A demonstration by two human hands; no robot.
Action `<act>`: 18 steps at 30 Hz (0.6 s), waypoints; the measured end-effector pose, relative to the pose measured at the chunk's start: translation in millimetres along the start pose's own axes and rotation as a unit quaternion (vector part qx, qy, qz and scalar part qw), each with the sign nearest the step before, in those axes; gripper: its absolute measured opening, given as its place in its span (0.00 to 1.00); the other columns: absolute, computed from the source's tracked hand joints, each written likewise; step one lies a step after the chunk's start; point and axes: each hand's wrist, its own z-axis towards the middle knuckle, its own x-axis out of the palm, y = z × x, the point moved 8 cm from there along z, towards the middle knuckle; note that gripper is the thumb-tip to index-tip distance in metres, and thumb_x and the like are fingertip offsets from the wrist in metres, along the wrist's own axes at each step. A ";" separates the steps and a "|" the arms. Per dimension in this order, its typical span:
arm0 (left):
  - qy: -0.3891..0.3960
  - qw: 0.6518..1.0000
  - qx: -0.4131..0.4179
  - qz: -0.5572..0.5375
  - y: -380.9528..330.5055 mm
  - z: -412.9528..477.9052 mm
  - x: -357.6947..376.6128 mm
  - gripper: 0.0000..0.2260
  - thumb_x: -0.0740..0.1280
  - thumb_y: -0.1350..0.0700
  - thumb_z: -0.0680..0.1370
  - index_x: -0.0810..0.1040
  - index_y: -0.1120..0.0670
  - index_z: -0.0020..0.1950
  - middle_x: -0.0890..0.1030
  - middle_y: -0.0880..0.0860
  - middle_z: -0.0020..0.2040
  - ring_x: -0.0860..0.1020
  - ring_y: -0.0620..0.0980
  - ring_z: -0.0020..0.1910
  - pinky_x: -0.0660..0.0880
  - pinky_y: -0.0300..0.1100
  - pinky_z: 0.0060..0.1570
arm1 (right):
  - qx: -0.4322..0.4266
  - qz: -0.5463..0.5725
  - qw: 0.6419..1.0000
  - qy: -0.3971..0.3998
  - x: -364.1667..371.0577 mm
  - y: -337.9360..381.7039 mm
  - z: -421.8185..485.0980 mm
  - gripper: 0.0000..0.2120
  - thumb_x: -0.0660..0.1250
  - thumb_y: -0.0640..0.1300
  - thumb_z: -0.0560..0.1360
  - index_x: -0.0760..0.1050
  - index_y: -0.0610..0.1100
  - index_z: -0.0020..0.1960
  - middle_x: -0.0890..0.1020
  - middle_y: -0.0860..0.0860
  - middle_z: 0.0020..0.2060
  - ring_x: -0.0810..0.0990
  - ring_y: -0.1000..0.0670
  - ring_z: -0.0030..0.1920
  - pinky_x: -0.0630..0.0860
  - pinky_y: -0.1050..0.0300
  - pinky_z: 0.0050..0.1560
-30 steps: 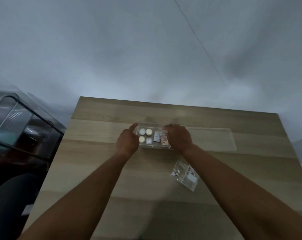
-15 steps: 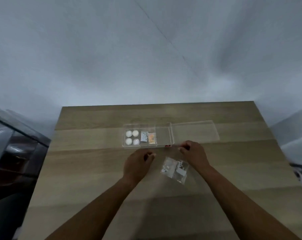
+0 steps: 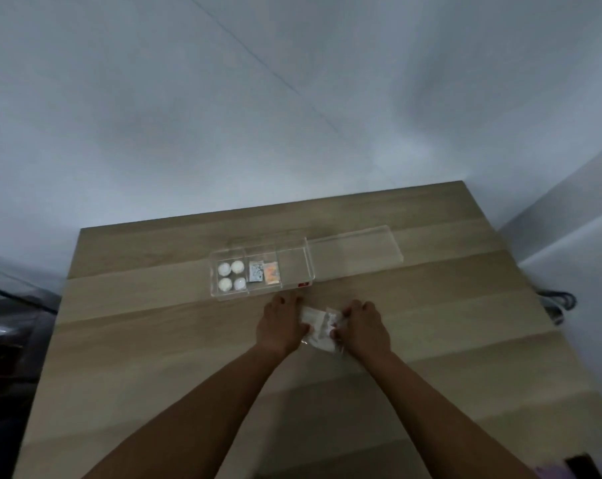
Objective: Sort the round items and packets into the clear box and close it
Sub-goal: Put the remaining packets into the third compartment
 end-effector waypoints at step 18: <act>0.020 0.997 -0.051 -0.054 5.7 -1.6 -4.9 0.20 0.72 0.57 0.68 0.73 0.49 0.58 0.83 0.53 0.53 0.82 0.56 0.51 0.76 0.46 0.47 | 0.020 0.211 0.977 -0.001 -11.1 2.0 10.0 0.24 0.71 0.36 0.68 0.74 0.42 0.63 0.82 0.40 0.55 0.81 0.42 0.54 0.74 0.57 0.54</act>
